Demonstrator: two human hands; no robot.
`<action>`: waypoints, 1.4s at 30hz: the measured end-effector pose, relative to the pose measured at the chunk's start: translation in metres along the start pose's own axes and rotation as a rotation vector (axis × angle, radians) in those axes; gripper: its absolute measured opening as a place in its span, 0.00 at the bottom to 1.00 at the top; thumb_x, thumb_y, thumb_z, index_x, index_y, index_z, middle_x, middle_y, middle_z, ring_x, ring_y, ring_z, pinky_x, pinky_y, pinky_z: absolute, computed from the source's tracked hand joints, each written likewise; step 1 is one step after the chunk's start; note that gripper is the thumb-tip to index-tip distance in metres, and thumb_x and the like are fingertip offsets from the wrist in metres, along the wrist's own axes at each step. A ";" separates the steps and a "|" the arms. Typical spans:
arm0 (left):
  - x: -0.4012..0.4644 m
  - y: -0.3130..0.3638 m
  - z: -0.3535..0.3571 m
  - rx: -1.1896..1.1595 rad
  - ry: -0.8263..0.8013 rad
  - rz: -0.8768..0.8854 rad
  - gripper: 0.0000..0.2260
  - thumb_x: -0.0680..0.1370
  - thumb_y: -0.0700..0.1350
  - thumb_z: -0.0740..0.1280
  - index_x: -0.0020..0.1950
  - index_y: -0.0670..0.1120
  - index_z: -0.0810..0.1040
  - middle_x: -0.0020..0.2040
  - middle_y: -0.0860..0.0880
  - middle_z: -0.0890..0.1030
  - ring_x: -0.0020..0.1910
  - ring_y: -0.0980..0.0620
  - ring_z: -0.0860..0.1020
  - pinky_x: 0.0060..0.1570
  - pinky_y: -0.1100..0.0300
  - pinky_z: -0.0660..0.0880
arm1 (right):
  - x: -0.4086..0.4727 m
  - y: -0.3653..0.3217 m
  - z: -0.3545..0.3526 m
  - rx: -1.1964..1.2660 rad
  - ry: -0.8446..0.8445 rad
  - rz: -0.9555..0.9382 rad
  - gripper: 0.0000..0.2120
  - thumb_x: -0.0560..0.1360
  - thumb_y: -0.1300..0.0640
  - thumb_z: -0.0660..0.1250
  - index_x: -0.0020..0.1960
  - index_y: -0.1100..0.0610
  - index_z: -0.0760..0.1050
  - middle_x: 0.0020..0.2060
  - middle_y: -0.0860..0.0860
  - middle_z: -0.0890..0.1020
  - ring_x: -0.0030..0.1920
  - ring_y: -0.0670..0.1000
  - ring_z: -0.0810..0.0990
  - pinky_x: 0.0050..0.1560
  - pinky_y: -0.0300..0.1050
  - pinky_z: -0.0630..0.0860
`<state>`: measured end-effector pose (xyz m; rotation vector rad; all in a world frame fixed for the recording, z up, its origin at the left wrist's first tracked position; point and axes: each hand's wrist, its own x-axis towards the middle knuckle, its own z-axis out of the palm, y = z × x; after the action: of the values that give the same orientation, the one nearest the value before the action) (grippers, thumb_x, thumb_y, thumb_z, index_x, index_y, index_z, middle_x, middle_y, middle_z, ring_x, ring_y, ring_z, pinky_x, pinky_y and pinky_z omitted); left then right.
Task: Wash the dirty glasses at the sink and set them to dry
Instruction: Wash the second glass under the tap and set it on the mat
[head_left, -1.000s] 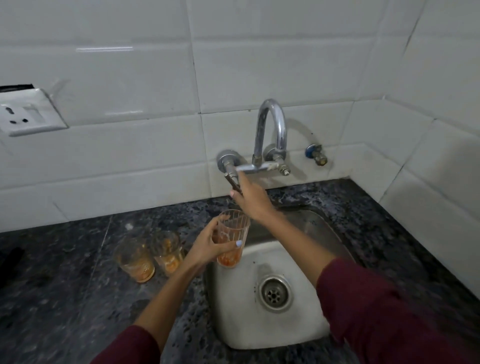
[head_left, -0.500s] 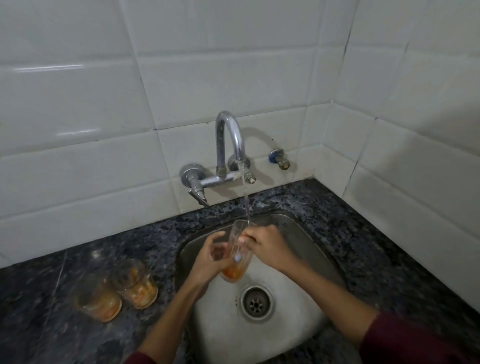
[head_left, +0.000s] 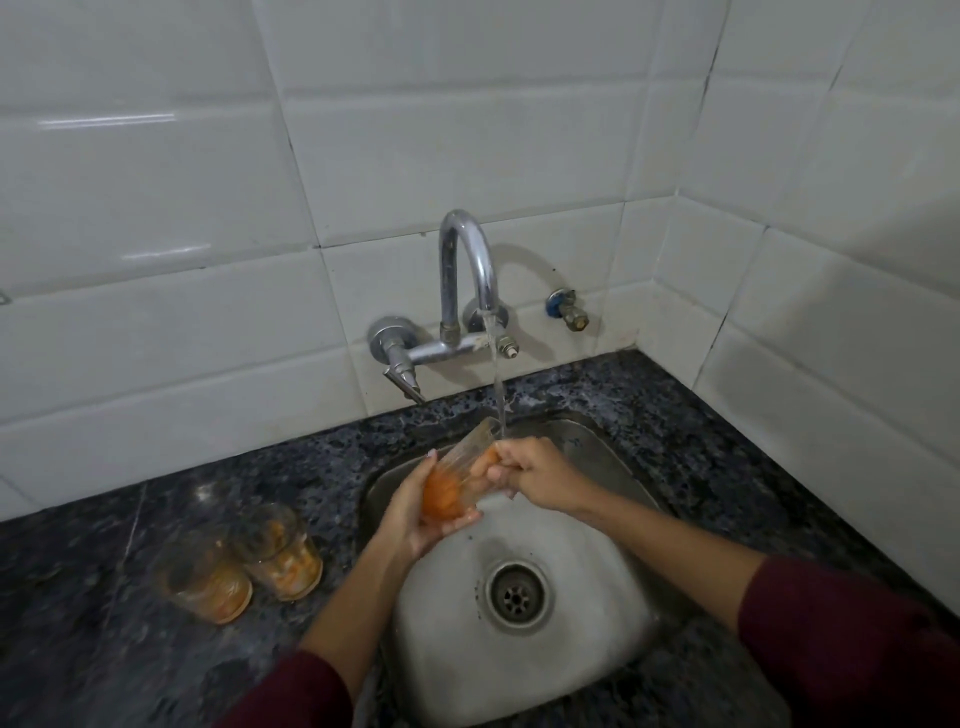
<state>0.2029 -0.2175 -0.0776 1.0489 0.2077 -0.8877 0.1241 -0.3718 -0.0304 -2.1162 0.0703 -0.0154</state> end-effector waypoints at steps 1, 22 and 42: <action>0.005 -0.007 0.002 -0.048 0.050 0.118 0.11 0.79 0.51 0.63 0.50 0.44 0.78 0.46 0.42 0.84 0.44 0.45 0.82 0.43 0.51 0.79 | 0.003 -0.006 0.003 0.121 0.064 0.068 0.05 0.76 0.62 0.64 0.47 0.58 0.79 0.44 0.54 0.84 0.44 0.52 0.82 0.37 0.39 0.76; 0.022 0.009 0.011 -0.148 0.382 0.426 0.05 0.75 0.40 0.66 0.40 0.44 0.78 0.37 0.44 0.78 0.35 0.47 0.76 0.37 0.56 0.76 | 0.002 -0.014 0.024 0.283 -0.072 0.012 0.13 0.77 0.64 0.63 0.60 0.62 0.75 0.58 0.57 0.80 0.56 0.51 0.79 0.48 0.38 0.78; 0.017 0.013 0.004 -0.070 0.189 0.059 0.11 0.77 0.49 0.66 0.52 0.43 0.76 0.46 0.40 0.82 0.44 0.42 0.81 0.38 0.44 0.78 | 0.011 0.036 0.002 -0.689 -0.260 -0.361 0.18 0.74 0.69 0.60 0.63 0.59 0.73 0.58 0.57 0.79 0.58 0.56 0.77 0.59 0.52 0.75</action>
<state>0.2220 -0.2272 -0.0764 1.0681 0.3623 -0.7235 0.1338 -0.3896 -0.0624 -2.7681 -0.5319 0.0794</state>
